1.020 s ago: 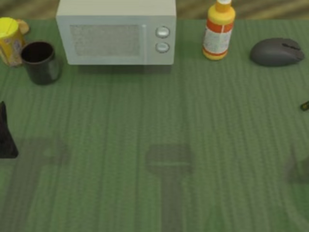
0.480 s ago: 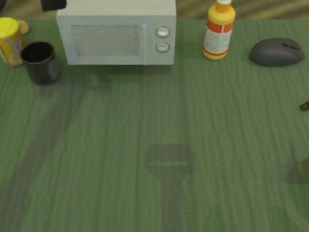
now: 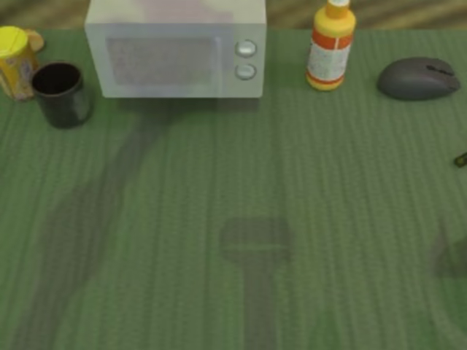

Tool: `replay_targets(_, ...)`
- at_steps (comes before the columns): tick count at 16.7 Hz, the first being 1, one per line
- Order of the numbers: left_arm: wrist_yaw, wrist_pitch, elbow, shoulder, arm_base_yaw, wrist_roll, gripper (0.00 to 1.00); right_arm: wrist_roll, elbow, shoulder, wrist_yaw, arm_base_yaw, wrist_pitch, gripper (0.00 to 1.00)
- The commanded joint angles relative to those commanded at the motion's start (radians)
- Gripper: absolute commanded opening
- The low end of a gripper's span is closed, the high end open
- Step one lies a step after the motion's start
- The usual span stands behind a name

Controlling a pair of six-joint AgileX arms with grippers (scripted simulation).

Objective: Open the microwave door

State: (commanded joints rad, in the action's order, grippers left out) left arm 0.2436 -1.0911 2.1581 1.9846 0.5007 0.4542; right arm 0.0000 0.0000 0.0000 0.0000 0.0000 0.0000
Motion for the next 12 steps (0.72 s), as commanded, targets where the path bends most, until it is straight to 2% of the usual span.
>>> replay_targets(5,0.032,-0.156,0.260,0.272,0.065,0.055,1.00,0.000,0.000,0.000,0.000,0.000,0.000,1.00)
replay_targets(12,0.036,-0.183,0.302,0.319,0.072,0.064,1.00,0.000,0.000,0.000,0.000,0.000,0.000,1.00)
